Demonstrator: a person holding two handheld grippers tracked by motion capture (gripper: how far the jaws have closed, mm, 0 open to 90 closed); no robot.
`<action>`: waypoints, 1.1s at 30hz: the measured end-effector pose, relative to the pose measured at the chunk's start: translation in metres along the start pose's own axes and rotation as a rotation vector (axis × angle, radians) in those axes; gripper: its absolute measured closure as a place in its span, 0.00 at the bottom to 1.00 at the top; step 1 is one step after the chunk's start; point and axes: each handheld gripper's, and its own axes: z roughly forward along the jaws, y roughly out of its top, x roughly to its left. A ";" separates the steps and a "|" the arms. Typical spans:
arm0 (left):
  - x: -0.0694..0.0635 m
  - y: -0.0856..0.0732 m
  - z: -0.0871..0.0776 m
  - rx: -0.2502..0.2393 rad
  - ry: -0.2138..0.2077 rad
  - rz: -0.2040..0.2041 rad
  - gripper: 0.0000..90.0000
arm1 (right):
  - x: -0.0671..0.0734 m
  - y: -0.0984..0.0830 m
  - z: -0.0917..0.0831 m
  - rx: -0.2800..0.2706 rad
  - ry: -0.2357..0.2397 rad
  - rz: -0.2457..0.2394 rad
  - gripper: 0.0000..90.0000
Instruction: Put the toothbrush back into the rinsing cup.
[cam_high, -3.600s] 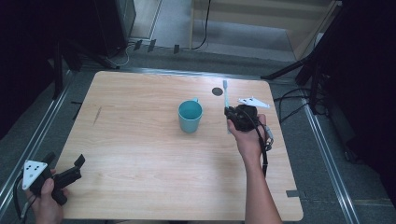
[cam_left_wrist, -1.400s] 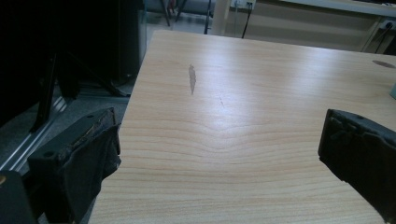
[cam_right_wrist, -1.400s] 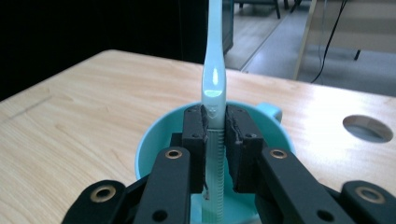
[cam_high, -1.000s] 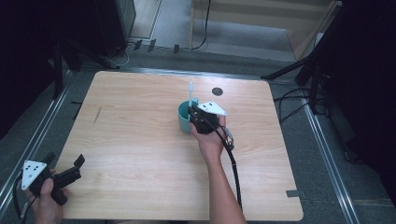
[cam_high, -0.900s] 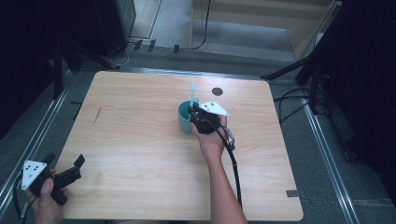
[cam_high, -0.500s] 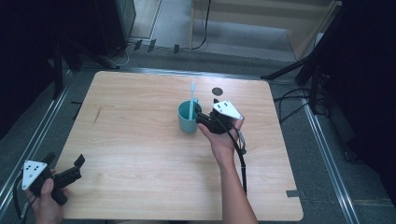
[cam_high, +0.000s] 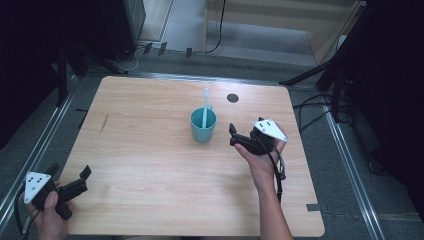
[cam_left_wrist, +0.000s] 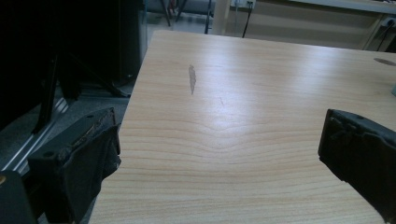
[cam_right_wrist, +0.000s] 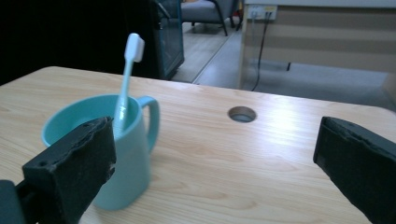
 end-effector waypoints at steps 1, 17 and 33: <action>0.000 0.000 0.000 0.001 0.001 0.002 0.00 | -0.006 -0.003 -0.006 -0.003 -0.016 -0.011 0.00; 0.000 0.000 0.000 0.001 0.005 0.004 0.00 | -0.047 -0.040 -0.047 0.006 -0.071 -0.007 0.00; -0.001 0.000 0.000 -0.001 0.008 0.008 0.00 | -0.090 -0.081 -0.085 0.034 -0.137 0.027 0.00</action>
